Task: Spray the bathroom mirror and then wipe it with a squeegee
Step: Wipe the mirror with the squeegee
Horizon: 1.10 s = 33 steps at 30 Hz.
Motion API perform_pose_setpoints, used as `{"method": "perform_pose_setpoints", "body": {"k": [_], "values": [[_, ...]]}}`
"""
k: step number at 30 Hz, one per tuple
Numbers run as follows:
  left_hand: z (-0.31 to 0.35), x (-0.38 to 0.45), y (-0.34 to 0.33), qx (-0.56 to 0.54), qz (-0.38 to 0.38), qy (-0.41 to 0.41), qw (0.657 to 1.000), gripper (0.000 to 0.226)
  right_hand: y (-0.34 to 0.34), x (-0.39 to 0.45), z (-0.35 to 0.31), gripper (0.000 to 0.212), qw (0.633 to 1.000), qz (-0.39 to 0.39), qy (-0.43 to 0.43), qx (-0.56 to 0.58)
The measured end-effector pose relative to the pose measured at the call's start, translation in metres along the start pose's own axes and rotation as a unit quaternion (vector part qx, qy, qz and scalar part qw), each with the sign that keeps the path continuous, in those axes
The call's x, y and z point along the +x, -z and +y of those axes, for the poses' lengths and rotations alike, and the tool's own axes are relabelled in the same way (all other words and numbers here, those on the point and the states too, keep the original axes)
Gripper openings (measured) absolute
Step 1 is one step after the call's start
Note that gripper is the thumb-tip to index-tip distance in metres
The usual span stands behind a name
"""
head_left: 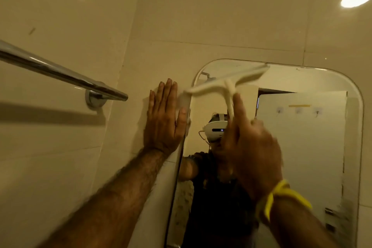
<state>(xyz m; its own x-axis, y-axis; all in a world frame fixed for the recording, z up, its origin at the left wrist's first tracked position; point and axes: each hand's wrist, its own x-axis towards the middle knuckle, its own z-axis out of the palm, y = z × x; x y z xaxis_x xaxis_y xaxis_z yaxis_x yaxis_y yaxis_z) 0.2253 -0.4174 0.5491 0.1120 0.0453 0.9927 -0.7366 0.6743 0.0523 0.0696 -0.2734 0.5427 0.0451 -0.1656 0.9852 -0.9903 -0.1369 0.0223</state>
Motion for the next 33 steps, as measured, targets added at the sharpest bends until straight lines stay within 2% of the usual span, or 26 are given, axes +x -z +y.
{"method": "perform_pose_setpoints", "body": {"k": [4, 9, 12, 15, 21, 23, 27, 33], "values": [[0.0, -0.001, 0.001, 0.013, -0.004, -0.013, 1.0, 0.072, 0.004, 0.037, -0.004, 0.059, 0.999, 0.022, -0.038, 0.005], [-0.005, -0.003, -0.005, 0.063, -0.036, -0.078, 0.994, 0.084, 0.003, -0.039, 0.017, 0.063, 0.999, -0.026, -0.02, 0.014], [-0.006, -0.002, -0.008, 0.066, -0.038, -0.081, 0.994, 0.086, 0.002, 0.009, 0.014, 0.061, 0.999, 0.029, -0.027, -0.024], [-0.004, 0.0, -0.004, 0.079, -0.052, -0.079, 0.992, 0.087, 0.006, 0.041, 0.012, 0.059, 0.998, 0.03, -0.053, -0.017], [-0.001, 0.0, -0.001, 0.101, -0.066, -0.074, 0.99, 0.089, 0.007, -0.043, 0.028, 0.063, 0.999, 0.0, -0.043, -0.012], [-0.002, 0.001, -0.001, 0.095, -0.067, -0.08, 0.99, 0.089, 0.009, -0.014, 0.03, 0.063, 0.999, 0.026, -0.036, -0.023], [0.002, 0.002, 0.003, 0.079, -0.069, -0.074, 0.992, 0.089, 0.015, 0.037, 0.03, 0.06, 0.995, 0.047, -0.084, 0.019], [0.008, -0.001, 0.004, 0.062, -0.073, -0.043, 0.994, 0.089, 0.0, -0.053, 0.02, 0.062, 0.998, 0.021, -0.066, 0.005]]}}
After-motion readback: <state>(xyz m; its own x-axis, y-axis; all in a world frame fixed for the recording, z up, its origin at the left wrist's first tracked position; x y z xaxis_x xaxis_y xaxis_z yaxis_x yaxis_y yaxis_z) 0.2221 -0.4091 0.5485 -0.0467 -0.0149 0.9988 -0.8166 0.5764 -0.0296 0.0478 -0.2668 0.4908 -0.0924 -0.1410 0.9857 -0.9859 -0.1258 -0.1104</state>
